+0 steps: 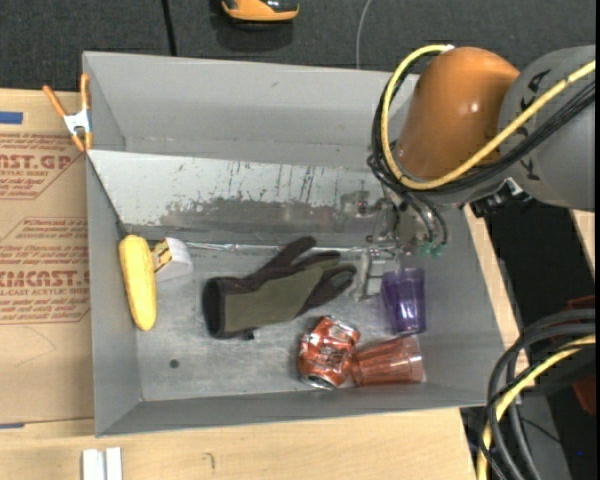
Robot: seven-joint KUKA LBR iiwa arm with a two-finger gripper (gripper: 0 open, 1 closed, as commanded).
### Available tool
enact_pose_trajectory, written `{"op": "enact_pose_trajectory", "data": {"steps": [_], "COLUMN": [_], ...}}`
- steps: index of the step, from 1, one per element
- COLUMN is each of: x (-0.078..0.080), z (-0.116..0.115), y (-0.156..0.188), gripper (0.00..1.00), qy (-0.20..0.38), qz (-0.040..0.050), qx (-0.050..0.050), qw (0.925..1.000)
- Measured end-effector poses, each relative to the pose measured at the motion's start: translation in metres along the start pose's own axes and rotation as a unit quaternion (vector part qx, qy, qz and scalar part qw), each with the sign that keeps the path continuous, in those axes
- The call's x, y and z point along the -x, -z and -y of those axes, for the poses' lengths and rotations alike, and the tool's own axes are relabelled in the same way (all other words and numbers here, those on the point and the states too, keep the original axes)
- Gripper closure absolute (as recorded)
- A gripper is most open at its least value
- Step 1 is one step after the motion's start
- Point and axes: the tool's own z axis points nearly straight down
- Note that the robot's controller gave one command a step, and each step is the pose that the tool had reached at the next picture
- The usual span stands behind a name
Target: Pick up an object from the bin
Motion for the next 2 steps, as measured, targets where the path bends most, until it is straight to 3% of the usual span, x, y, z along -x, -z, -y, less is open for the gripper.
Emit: {"op": "enact_pose_trajectory", "data": {"steps": [1,2], "x": [0.001,0.003], "z": [0.000,-0.016], "y": [0.005,-0.050], "gripper": [0.00,0.00], "qy": [0.000,0.010], "qz": [0.0040,0.0070], "qx": [0.000,-0.001], "qw": [1.0000,0.9999]}}
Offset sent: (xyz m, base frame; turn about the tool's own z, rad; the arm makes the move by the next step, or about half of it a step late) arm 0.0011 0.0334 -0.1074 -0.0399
